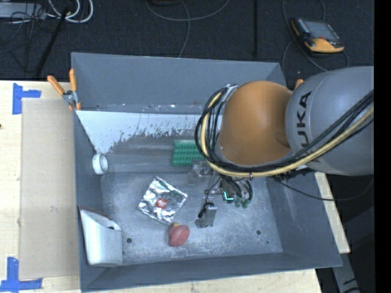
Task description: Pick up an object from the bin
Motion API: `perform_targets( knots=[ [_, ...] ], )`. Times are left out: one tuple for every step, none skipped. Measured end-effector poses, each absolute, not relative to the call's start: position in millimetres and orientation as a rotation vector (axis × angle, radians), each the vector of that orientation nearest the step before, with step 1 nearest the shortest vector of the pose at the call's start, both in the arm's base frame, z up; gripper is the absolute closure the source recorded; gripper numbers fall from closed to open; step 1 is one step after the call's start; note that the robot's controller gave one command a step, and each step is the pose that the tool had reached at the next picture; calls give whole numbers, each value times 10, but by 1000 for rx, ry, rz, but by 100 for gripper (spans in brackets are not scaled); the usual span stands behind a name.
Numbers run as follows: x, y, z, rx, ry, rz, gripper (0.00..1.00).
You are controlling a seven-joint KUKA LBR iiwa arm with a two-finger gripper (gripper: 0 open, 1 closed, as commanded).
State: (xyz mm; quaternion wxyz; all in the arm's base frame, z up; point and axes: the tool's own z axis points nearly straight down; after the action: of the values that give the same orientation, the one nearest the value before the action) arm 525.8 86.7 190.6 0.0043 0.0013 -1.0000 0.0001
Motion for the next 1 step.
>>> perform_targets(
  knots=[
    [5116, 1231, 669, 28, -3132, -2, 0]
  ],
)
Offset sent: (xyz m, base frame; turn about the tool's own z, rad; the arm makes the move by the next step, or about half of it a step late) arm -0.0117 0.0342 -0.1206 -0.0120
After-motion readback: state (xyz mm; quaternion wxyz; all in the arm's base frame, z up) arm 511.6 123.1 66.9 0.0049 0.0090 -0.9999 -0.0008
